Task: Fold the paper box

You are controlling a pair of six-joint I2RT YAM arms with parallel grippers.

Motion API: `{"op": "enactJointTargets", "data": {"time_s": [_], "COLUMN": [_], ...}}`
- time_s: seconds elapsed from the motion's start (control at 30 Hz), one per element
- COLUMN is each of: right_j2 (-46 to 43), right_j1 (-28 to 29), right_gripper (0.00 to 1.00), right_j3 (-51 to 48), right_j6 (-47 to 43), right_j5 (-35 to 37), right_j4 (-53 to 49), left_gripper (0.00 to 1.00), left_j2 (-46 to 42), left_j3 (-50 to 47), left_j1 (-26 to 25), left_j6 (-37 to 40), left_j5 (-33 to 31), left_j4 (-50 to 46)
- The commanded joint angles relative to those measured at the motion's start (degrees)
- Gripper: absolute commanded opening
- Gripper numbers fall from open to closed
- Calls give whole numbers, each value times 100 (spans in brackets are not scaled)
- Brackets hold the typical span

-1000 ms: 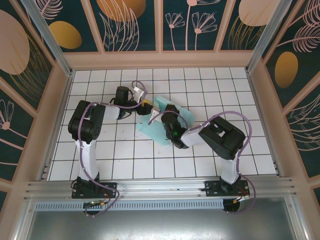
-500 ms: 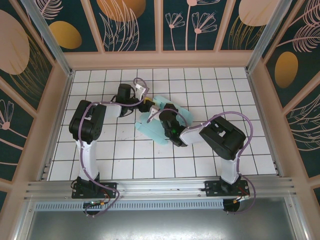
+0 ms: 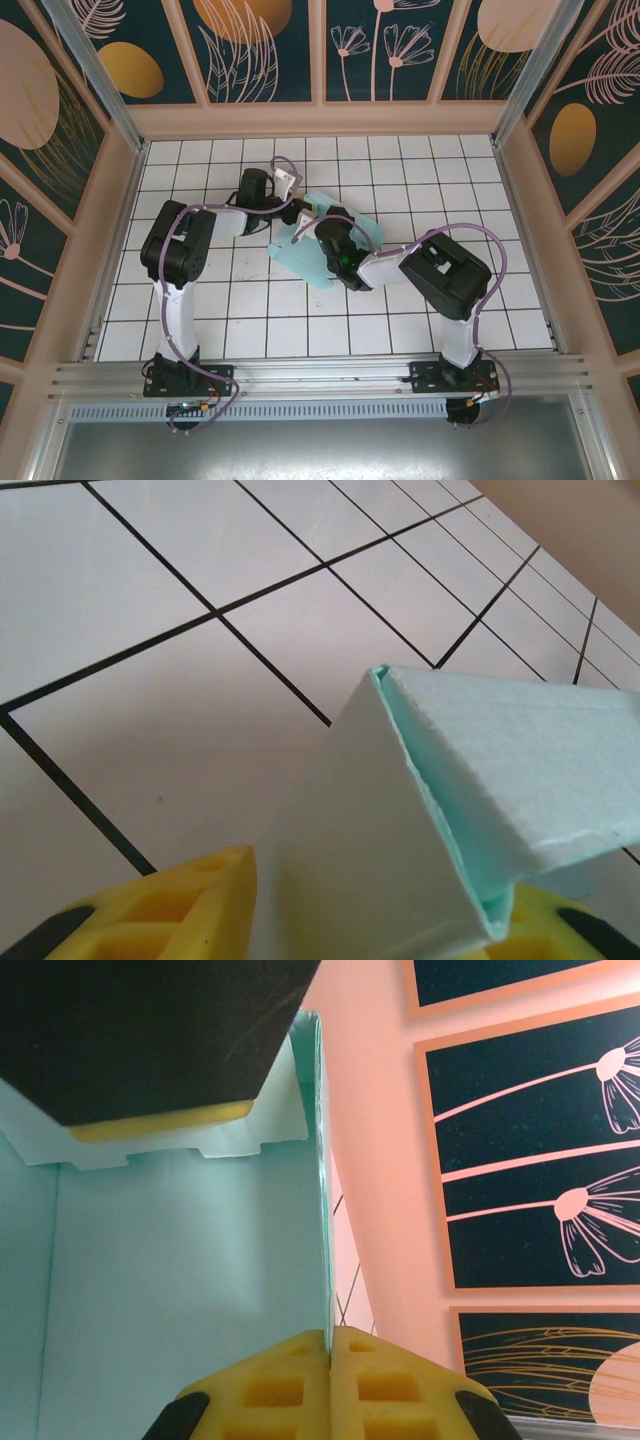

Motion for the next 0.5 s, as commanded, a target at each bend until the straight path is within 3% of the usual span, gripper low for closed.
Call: {"op": "enactJointTargets", "data": {"time_s": [0.0, 0.13, 0.3, 0.47], "right_j2": [-15, -23, 0, -6], "right_j1": [59, 59, 60, 78], "right_gripper": [0, 0, 0, 0], "right_j3": [61, 73, 95, 123], "right_j6": [207, 208, 207, 245], "right_j5": [-129, -144, -162, -195], "right_j4": [-247, -248, -266, -333], "left_gripper": [40, 39, 28, 33], "left_j2": [-51, -172, -228, -271], "left_j3": [-285, -588, -663, -737], "left_j1": [-7, -24, -42, -68], "left_j6": [2, 60, 170, 179], "left_j5": [-123, -277, -435, -462], "left_j4": [339, 603, 710, 948]}}
